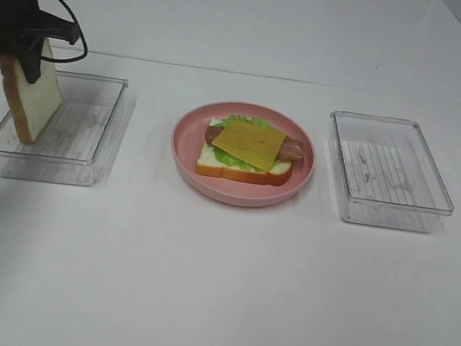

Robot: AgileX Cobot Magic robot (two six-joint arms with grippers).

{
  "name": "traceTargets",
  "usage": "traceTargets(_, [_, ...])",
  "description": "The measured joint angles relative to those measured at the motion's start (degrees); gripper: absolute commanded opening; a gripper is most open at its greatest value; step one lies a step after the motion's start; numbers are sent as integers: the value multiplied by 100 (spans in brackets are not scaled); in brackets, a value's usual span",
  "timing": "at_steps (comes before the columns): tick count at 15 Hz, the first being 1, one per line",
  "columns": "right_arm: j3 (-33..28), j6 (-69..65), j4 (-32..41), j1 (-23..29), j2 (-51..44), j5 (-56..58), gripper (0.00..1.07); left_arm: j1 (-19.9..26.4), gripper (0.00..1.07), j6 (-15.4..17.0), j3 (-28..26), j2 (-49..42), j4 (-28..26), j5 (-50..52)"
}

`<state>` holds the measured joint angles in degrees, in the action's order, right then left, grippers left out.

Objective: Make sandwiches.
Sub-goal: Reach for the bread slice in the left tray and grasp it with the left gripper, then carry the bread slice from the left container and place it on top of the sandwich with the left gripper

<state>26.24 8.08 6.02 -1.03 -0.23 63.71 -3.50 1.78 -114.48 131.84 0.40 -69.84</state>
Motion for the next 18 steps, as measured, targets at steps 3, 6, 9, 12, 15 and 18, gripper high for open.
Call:
traceTargets(3, [0,0,0,0,0,0,88,0,0,0,0,0,0,0])
traceTargets(6, [0,0,0,0,0,0,88,0,0,0,0,-212,-97,-6])
traceTargets(9, [0,0,0,0,0,0,88,0,0,0,6,-728,-166,-40])
traceTargets(12, [0,0,0,0,0,0,88,0,0,-6,6,-1398,-413,-40])
traceTargets(15, [0,0,0,0,0,0,88,6,0,-120,17,-1793,-974,-46])
traceTargets(18, [0,0,0,0,0,0,88,17,0,-733,487,-1965,-2487,-29])
